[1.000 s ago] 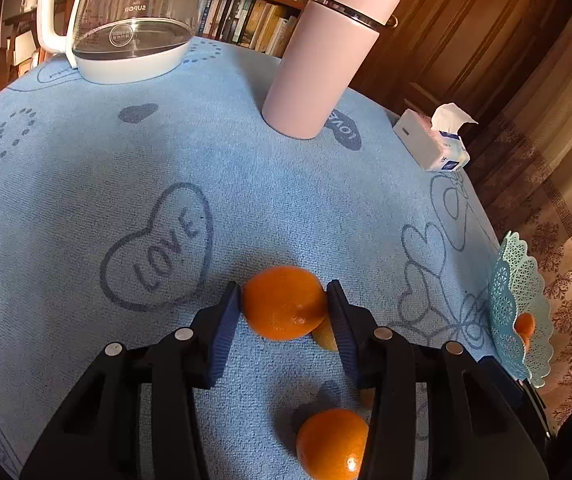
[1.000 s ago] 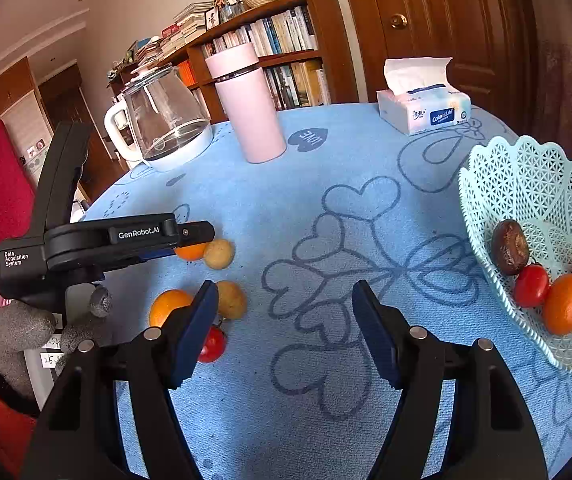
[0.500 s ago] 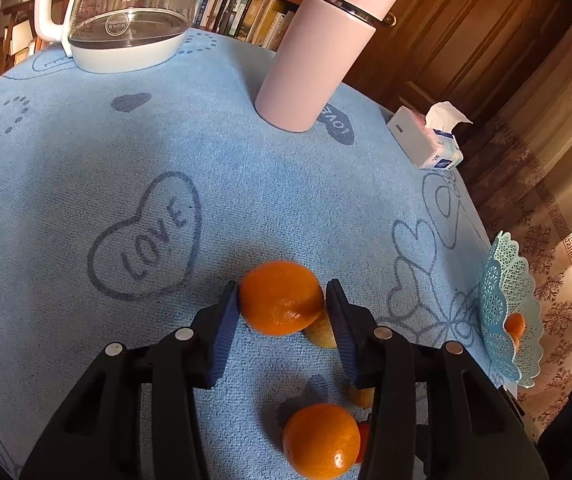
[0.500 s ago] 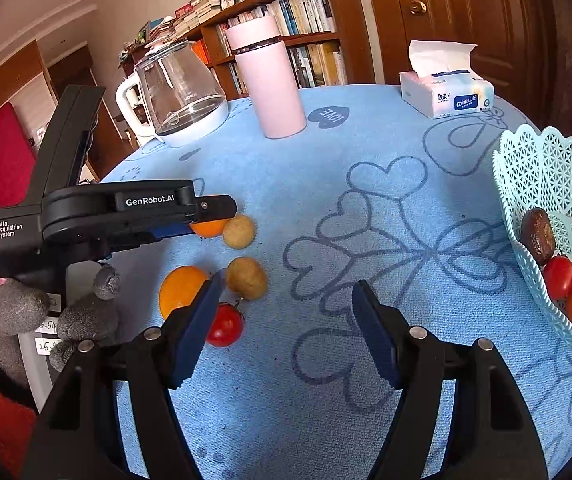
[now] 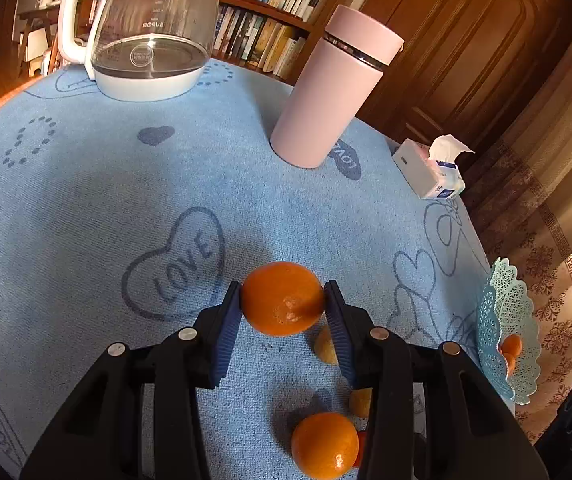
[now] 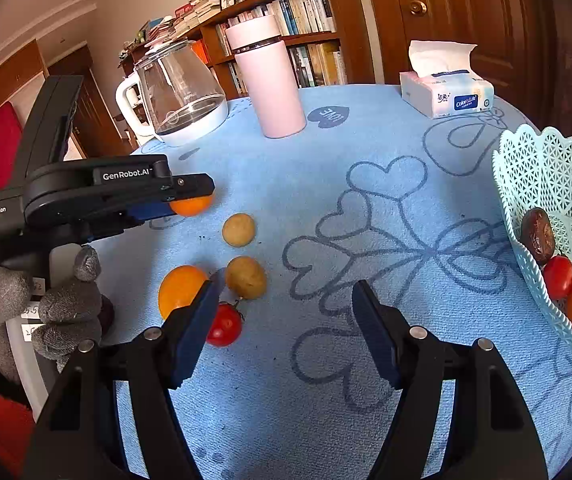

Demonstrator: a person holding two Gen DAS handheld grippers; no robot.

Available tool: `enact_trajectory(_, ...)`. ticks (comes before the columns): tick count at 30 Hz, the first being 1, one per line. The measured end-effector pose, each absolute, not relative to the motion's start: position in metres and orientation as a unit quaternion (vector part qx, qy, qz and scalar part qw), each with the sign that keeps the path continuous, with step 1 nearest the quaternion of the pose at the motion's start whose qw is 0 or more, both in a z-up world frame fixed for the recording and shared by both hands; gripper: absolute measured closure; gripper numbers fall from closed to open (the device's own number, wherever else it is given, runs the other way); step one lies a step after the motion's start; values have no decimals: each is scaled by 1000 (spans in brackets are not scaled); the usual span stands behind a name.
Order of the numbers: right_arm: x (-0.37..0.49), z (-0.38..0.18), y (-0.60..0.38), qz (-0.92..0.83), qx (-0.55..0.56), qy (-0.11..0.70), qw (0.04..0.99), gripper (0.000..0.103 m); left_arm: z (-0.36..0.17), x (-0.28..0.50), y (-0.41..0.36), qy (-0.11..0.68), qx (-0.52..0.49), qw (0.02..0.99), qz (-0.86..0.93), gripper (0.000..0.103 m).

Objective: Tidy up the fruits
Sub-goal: 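Grasp a tangerine with the left tool while the right tool reaches toward a small yellow fruit, then grasp the small yellow fruit with the right tool while the left tool holds the tangerine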

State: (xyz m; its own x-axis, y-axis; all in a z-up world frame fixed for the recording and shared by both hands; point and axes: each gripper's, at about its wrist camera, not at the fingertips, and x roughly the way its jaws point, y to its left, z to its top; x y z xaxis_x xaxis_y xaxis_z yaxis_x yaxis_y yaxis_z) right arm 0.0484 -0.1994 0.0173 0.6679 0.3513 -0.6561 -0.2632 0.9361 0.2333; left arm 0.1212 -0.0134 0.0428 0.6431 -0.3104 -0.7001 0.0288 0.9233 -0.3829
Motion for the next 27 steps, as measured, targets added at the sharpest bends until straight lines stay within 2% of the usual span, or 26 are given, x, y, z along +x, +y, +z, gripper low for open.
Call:
enact_trajectory(5,52,16,-196,181,63,381,904,34,57,114,-11,383,-152,909,-69,61)
enact_trajectory(11,64,13,-182,210,59,411,885,53,60,112,-6,379,-155,910,-66,61)
enact_trajectory(15,74,8,-173,214,53,426,877,57,60,113,-4,379,-160,909,-63,61)
enact_trajectory(17,79,7,-170,216,54,431,874,63,60,113,-3,379,-162,909,-62,61)
enact_trajectory(20,83,6,-169,219,58,436,871,75,59,113,-4,380,-161,909,-63,61)
enact_trajectory(27,79,14,-179,214,77,422,878,75,60,111,-6,378,-160,910,-66,61)
